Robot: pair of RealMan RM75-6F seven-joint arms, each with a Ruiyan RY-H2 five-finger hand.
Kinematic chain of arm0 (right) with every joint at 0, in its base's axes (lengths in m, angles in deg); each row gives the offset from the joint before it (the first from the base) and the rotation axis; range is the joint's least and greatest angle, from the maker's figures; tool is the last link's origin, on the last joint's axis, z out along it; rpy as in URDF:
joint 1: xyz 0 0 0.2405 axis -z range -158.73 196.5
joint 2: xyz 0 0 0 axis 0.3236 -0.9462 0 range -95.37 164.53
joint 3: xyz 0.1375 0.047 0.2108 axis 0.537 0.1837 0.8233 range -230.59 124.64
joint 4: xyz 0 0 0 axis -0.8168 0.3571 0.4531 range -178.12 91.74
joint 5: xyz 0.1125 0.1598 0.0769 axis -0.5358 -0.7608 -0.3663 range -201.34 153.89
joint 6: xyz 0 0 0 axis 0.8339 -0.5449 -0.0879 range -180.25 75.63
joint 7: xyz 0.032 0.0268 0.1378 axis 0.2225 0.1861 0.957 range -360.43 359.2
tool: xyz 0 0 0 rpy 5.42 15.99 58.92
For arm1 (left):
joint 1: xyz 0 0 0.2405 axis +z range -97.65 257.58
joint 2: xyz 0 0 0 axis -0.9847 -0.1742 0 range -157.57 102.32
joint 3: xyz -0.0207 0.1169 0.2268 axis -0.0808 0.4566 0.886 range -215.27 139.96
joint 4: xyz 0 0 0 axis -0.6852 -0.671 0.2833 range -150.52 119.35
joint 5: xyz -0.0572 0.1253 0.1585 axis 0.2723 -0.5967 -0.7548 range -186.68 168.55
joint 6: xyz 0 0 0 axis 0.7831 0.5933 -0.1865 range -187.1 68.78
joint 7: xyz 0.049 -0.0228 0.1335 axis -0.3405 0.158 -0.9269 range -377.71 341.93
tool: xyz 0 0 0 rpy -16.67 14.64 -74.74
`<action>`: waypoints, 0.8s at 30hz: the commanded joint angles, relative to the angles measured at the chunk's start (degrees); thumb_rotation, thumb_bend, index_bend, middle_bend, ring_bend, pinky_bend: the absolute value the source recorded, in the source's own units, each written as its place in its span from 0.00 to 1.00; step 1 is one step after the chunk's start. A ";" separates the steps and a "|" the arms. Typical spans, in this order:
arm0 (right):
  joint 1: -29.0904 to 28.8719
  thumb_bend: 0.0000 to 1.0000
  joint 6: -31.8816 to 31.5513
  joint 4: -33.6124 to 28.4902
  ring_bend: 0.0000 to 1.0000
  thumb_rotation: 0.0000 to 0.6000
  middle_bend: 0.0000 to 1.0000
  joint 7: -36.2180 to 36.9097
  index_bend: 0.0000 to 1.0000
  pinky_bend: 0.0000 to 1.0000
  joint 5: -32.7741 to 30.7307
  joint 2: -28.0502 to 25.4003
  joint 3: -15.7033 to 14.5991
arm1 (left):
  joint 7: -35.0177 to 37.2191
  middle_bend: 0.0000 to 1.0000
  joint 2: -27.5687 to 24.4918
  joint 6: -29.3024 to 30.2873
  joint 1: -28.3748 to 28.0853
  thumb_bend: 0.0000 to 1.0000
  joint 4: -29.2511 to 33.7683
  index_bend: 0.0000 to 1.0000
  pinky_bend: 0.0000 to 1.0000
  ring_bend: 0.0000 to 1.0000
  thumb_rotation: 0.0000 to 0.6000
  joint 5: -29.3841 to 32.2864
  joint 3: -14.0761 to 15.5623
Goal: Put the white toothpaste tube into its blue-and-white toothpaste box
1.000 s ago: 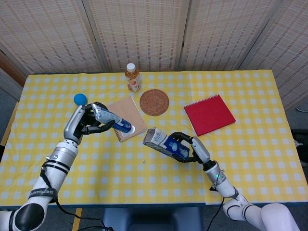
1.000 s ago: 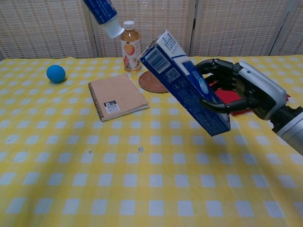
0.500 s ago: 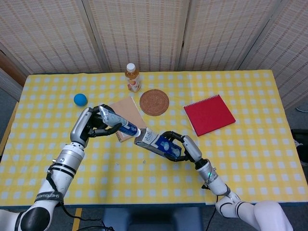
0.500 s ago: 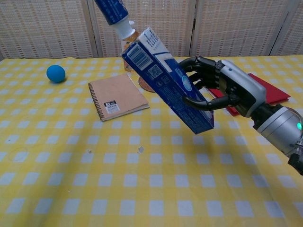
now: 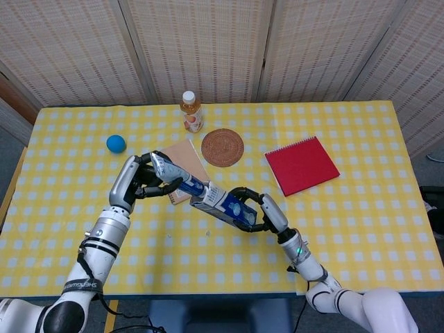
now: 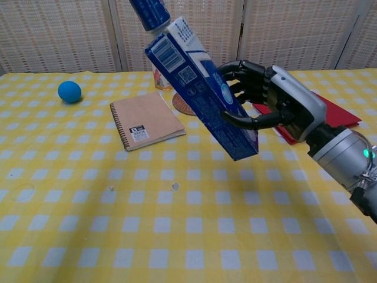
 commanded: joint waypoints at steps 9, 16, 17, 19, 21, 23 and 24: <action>-0.03 0.34 -1.03 -1.30 0.37 1.00 0.32 0.97 0.34 0.45 -0.65 -0.09 0.61 | -0.14 1.00 2.53 0.47 -0.95 0.45 0.00 0.88 1.00 1.00 1.00 1.96 -0.74; -0.50 0.34 -1.25 -2.75 0.37 1.00 0.32 -0.16 0.34 0.45 -0.31 -0.64 0.58 | -1.18 1.00 4.94 0.59 -1.79 0.45 0.00 0.88 1.00 1.00 1.00 0.53 0.43; -0.59 0.34 -1.21 -2.92 0.37 1.00 0.32 -0.29 0.34 0.45 -0.34 -0.66 0.64 | -1.15 1.00 5.22 0.67 -1.82 0.45 0.00 0.88 1.00 1.00 1.00 0.52 0.46; -0.78 0.34 -1.09 -3.32 0.37 1.00 0.32 -0.39 0.34 0.45 -0.38 -0.70 0.74 | -1.22 1.00 5.74 0.87 -1.92 0.45 0.00 0.88 1.00 1.00 1.00 0.64 0.55; -1.01 0.34 -1.06 -3.80 0.37 1.00 0.32 -0.39 0.34 0.45 -0.42 -0.68 0.91 | -1.38 1.00 6.30 1.15 -2.00 0.45 0.00 0.88 1.00 1.00 1.00 0.81 0.71; -1.24 0.34 -1.11 -4.32 0.37 1.00 0.32 -0.36 0.34 0.45 -0.47 -0.57 1.13 | -1.64 1.00 6.93 1.70 -2.07 0.45 0.00 0.88 1.00 1.00 1.00 0.60 0.98; -1.31 0.34 -1.13 -4.59 0.37 1.00 0.32 -0.32 0.34 0.45 -0.51 -0.51 1.22 | -1.71 1.00 7.28 2.12 -2.08 0.45 0.00 0.88 1.00 1.00 1.00 0.32 1.11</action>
